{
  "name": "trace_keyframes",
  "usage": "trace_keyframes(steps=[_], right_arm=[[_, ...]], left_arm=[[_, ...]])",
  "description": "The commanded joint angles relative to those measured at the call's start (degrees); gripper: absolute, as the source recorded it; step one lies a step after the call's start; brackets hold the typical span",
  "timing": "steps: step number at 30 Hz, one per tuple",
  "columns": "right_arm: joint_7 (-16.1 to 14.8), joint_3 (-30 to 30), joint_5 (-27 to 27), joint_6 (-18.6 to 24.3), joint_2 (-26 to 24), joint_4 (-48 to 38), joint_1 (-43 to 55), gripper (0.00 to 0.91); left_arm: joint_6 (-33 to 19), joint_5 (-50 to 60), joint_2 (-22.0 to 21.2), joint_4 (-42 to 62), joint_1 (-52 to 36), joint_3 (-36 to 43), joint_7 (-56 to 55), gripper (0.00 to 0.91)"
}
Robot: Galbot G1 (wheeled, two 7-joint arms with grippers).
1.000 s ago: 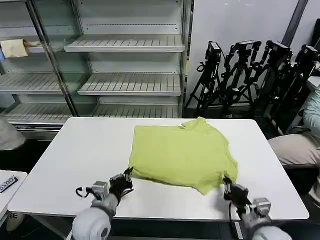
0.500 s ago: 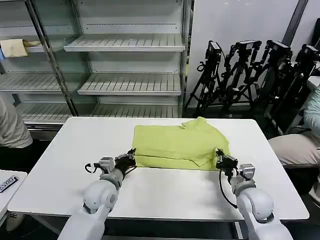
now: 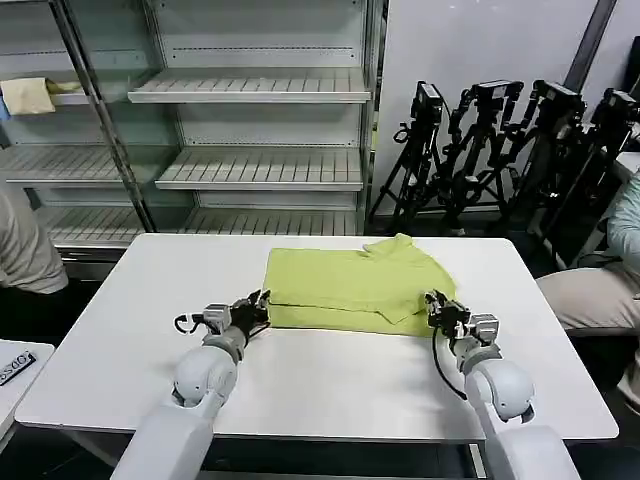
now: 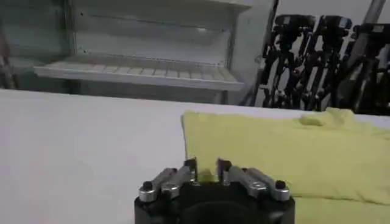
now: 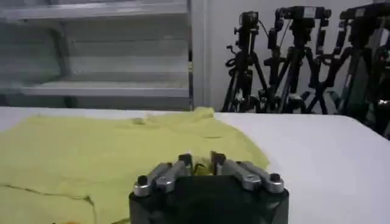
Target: Fold and organize the clothes.
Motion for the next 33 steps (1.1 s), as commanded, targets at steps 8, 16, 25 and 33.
trace_keyframes(steps=[8,16,25,33], right_arm=[[1.2,3.1,-0.6,-2.7,-1.9,6.5,-11.0,0.01],[2.6,2.8,4.1,-4.5,-2.2,3.7,-9.4,0.0],[1.2,2.9,2.8,-3.3,-2.2,7.1,-12.5,0.0],[0.1,4.7,0.0,-1.9,-2.0,18.0,-23.1,0.0]], left_arm=[[3.4,0.1,1.3,-4.2,5.1,1.3,-3.7,0.01],[3.5,-4.2,1.1,-4.6,4.8,1.7,-6.1,0.02],[3.5,-2.7,0.9,-4.1,6.0,3.2,-5.5,0.01],[3.5,-0.2,2.7,-11.3,11.9,2.8,-7.4,0.01]])
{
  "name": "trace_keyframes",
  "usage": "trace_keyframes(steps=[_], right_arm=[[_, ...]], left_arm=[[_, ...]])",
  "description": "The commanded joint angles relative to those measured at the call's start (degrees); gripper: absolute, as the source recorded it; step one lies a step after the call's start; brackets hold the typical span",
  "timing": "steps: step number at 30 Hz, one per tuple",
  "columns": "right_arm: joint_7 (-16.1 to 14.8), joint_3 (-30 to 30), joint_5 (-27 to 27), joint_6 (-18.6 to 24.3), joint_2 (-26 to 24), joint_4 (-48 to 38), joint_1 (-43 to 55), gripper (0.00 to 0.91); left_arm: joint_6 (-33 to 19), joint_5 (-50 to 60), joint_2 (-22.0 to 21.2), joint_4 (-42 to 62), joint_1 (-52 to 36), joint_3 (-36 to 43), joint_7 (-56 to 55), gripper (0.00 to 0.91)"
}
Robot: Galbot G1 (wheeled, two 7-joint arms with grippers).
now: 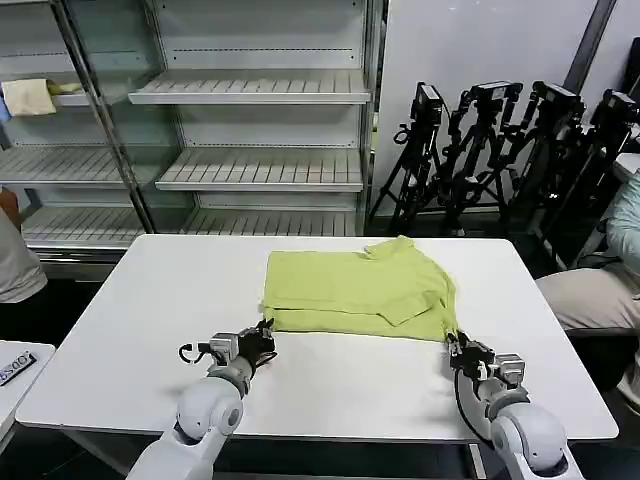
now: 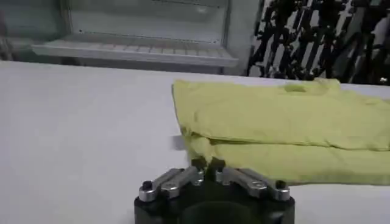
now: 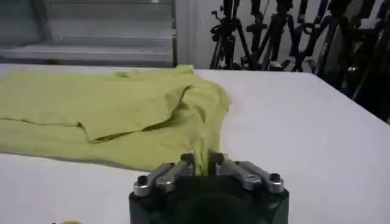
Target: Fold and organize the clothes.
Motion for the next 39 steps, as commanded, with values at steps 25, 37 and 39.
trace_keyframes(steps=[25,37,39], right_arm=[[-1.1,3.8,-5.0,5.5,0.8,21.5,-22.5,0.907],[7.0,-9.3,-3.6,-0.6,3.7,-2.1,18.3,0.907],[7.8,-11.2,-3.0,-0.8,4.2,-7.3,23.9,0.907]], left_arm=[[0.4,7.2,5.2,-26.8,31.4,-14.0,2.3,0.907],[0.2,5.9,2.5,-16.2,3.5,-5.8,1.5,0.907],[0.2,5.1,2.8,-10.0,-0.6,-4.9,2.8,0.907]])
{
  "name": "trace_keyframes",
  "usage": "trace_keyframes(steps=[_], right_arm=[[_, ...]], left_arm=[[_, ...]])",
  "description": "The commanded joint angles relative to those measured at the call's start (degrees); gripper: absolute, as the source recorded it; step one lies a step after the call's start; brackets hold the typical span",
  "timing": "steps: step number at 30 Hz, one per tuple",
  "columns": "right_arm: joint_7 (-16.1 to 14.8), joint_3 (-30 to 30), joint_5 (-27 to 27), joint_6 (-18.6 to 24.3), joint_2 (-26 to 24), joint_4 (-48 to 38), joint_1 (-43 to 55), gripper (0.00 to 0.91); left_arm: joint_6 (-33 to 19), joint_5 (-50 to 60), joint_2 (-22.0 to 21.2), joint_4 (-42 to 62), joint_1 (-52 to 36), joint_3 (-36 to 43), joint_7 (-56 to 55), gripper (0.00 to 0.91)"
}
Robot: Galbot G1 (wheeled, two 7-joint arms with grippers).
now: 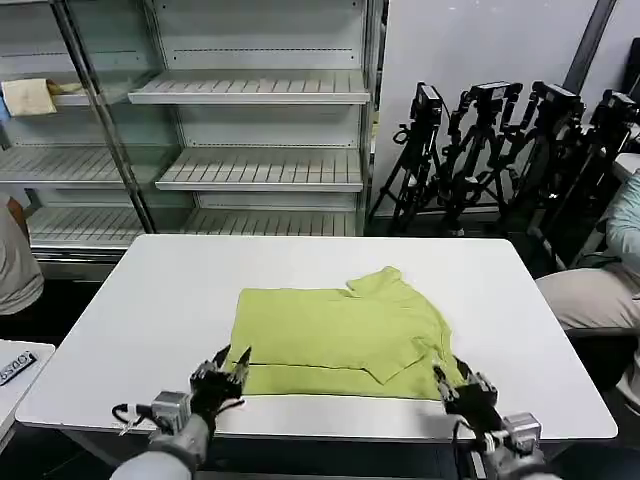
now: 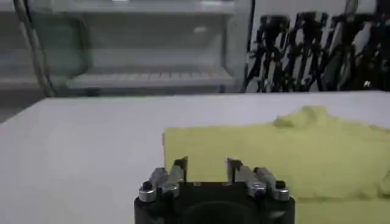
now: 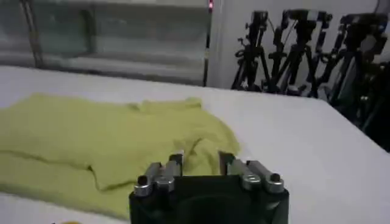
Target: Fold and organize the clothes.
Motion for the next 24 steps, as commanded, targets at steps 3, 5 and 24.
trace_keyframes(steps=[3,5,24], right_arm=[[5.3,-11.1,2.3,-3.1,2.0,-25.8,33.2,0.907],[5.5,-12.1,3.1,-3.5,2.7,-28.8,35.8,0.907],[4.9,-13.6,-0.1,-5.7,14.3,-52.1,47.6,0.907]], left_arm=[[-1.0,-2.1,-0.8,19.5,-24.6,5.1,2.9,0.907],[-1.0,-2.3,-0.9,22.6,-27.1,6.0,3.7,0.907],[0.1,-4.1,-1.1,48.6,-36.9,4.1,14.2,0.907]])
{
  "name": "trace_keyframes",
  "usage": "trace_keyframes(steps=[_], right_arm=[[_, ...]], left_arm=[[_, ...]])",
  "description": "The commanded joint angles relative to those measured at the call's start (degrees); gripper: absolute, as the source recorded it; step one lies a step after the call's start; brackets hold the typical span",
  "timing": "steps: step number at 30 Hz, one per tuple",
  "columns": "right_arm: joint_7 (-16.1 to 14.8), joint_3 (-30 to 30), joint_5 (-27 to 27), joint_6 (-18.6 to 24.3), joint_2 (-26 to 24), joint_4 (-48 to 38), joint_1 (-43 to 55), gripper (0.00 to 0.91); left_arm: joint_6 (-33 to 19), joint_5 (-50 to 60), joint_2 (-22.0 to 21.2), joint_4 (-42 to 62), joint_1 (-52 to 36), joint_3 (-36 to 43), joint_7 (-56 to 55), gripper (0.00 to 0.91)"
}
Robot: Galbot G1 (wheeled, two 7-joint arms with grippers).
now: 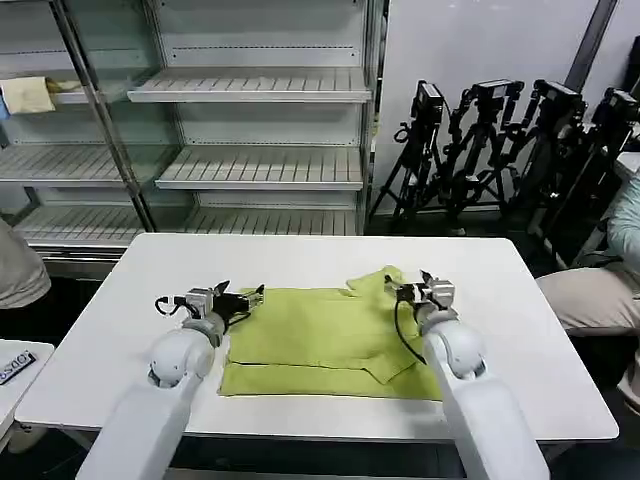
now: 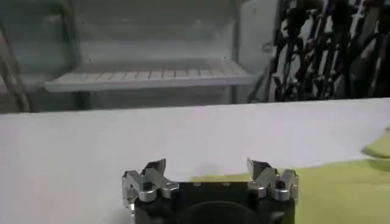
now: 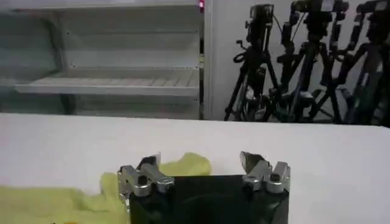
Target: Fold and organize the clothes.
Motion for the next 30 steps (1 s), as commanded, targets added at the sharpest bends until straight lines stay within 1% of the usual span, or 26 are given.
trace_keyframes(steps=[1,6,10,11,12,13,14,15,24,30], right_arm=[[0.2,-1.8,-2.2,-0.8,4.5,-12.7,7.9,0.907],[0.0,-1.1,-2.4,-0.6,4.6,-14.0,8.1,0.907],[0.1,-0.9,-2.1,0.2,4.5,-14.2,8.1,0.907],[0.1,-1.0,-2.1,0.2,4.4,-14.3,8.0,0.877],[0.3,-1.1,-1.8,0.3,4.4,-14.5,8.0,0.363],[0.3,-1.2,-1.3,0.1,4.4,-14.8,8.1,0.0],[0.2,-1.2,-0.8,-0.1,4.4,-15.2,8.2,0.0],[0.2,-1.1,-0.6,-0.1,4.5,-15.3,8.3,0.0],[0.5,-1.0,0.4,-0.7,4.9,-16.5,9.9,0.0],[0.4,-0.9,0.6,-0.3,5.0,-16.0,9.4,0.0]], left_arm=[[0.1,-1.2,0.1,10.9,-5.2,-0.1,3.6,0.907],[0.2,-2.3,0.6,9.3,-4.1,-0.1,4.1,0.907],[0.1,-1.8,-0.3,9.3,-4.5,0.0,3.8,0.907],[0.1,-1.7,-0.4,9.7,-4.8,0.0,3.8,0.907],[0.1,-1.6,-0.4,10.0,-5.1,0.1,3.8,0.625],[0.1,-1.2,-0.5,10.3,-5.2,0.2,3.6,0.05],[0.1,-1.1,-0.6,10.4,-5.3,0.3,3.5,0.02],[0.1,-1.1,-0.8,10.4,-5.2,0.2,3.3,0.01],[0.1,-1.2,-1.1,8.8,-3.6,-0.2,3.1,0.02],[0.1,-0.9,-1.5,8.3,-2.9,0.2,2.9,0.02]])
